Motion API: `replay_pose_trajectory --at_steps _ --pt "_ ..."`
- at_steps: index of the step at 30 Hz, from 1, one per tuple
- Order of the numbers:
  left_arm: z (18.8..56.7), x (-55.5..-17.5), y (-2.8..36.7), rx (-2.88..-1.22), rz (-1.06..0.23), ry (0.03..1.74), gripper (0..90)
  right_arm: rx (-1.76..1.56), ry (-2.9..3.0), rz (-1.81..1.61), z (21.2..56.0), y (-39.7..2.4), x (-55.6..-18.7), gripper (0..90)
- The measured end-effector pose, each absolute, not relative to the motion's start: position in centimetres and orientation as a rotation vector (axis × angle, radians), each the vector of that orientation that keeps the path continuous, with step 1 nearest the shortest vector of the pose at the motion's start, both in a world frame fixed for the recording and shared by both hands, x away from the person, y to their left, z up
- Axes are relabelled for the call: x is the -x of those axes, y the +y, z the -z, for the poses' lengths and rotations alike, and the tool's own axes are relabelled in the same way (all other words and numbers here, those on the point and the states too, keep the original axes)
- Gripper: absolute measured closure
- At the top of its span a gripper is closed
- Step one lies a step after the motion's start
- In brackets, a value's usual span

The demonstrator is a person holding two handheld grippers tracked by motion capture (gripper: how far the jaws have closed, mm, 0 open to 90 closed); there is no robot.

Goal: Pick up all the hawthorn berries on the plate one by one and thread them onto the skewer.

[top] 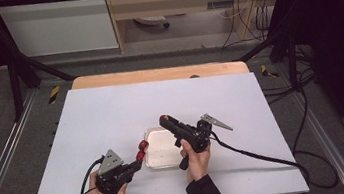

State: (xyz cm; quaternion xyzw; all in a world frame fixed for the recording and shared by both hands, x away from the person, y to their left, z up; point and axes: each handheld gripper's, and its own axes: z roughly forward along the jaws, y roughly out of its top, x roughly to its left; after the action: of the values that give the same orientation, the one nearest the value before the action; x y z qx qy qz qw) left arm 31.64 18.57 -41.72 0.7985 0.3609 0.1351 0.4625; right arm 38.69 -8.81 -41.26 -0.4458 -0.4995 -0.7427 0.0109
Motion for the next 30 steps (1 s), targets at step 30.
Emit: replay_pose_trajectory --at_steps 30 --pt "40.0 -32.1 14.1 -1.903 -0.275 0.934 88.3 1.317 -1.327 2.541 41.1 -8.8 -38.2 61.9"
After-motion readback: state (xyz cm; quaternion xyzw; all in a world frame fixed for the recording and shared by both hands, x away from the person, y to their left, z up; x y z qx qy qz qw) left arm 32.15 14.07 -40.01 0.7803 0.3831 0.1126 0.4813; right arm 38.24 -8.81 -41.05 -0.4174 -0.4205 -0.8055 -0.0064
